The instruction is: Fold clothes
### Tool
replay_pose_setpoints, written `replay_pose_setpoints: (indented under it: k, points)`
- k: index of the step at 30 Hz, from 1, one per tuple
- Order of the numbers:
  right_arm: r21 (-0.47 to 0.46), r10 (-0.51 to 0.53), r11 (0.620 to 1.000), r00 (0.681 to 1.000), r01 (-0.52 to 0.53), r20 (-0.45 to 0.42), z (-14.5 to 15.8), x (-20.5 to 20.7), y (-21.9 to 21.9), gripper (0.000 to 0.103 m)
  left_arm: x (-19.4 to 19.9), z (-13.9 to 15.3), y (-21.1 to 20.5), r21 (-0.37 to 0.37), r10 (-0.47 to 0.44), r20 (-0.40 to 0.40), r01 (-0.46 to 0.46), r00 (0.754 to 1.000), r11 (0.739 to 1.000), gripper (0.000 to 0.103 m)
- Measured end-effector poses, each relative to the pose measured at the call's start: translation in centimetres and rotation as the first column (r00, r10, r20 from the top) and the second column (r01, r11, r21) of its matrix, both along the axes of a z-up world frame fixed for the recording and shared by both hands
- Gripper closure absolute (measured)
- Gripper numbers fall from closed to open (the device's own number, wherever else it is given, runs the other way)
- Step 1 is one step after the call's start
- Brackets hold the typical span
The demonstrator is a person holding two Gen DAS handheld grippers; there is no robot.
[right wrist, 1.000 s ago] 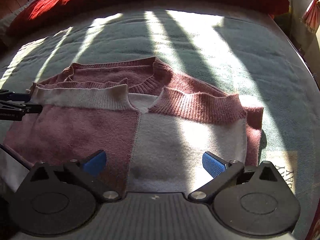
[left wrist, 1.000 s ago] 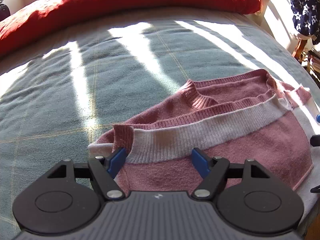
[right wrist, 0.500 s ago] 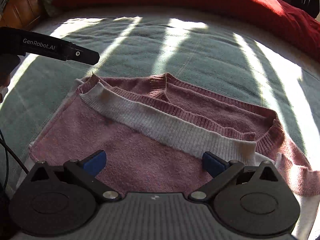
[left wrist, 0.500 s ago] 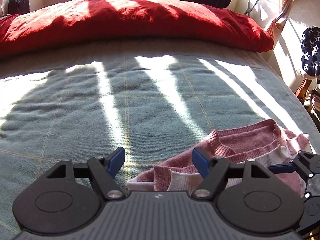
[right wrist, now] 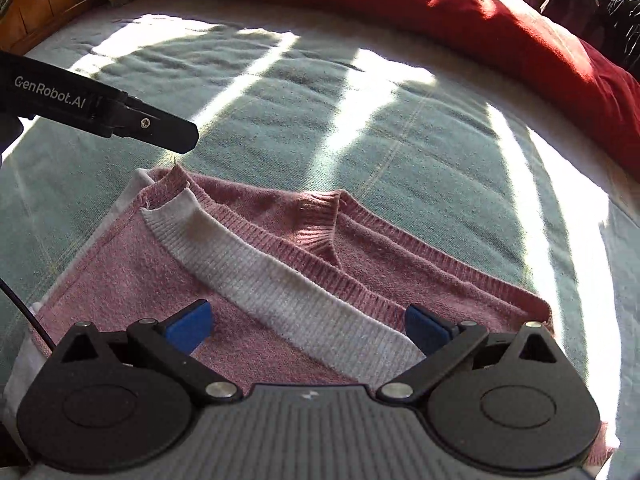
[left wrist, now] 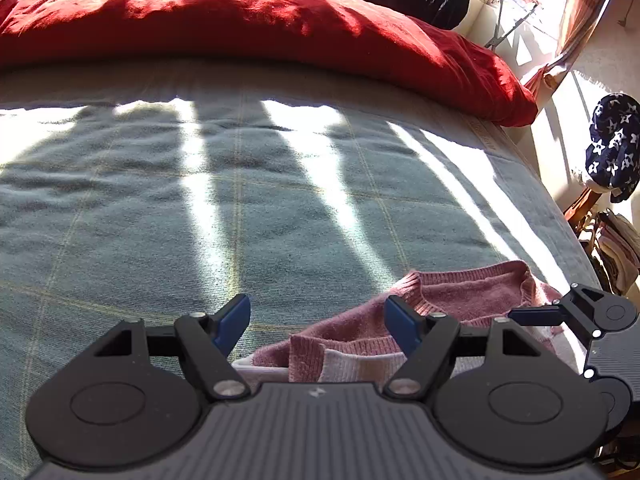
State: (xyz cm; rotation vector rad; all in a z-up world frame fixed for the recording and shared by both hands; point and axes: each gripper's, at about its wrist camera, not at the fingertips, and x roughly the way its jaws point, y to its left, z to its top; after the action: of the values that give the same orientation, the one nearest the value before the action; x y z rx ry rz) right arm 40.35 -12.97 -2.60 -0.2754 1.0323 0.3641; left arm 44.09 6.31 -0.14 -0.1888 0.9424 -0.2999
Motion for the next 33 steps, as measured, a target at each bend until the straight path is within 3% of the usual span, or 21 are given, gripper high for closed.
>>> replay_pose_setpoints:
  k: [4, 10, 16, 23, 29, 33]
  points:
    - [-0.023, -0.093, 0.995, 0.995, 0.093, -0.020, 0.9, -1.6, -2.4, 0.000, -0.1, 0.1, -1.3, -0.033, -0.025, -0.003, 0.025, 1.000, 0.999, 0.028]
    - [-0.018, -0.209, 0.978, 0.975, 0.208, -0.071, -0.1, -3.9, -6.7, 0.000, -1.9, 0.0, -3.3, -0.037, -0.043, -0.026, 0.042, 0.999, 0.998, 0.028]
    - [0.061, -0.161, 0.984, 0.982, 0.167, -0.094, -1.7, -3.3, -8.4, 0.000, -4.6, -0.9, -5.3, 0.004, 0.044, -0.104, -0.044, 0.994, 0.999, 0.027]
    - [0.146, -0.125, 0.980, 0.990, 0.134, -0.069, -1.2, -5.6, -12.8, 0.000, -8.6, 1.0, -9.5, 0.105, 0.109, -0.093, -0.099, 0.990, 0.990, 0.026]
    - [0.214, -0.112, 0.969, 0.992, 0.120, -0.049, -0.8, -8.4, -17.0, 0.000, -10.7, -1.0, -12.4, 0.127, 0.096, -0.108, -0.082, 0.989, 0.988, 0.026]
    - [0.211, -0.182, 0.959, 0.982, 0.190, -0.056, -2.3, -9.6, -17.7, 0.000, -11.1, -2.8, -12.6, 0.122, 0.032, -0.115, -0.018, 0.993, 0.992, 0.026]
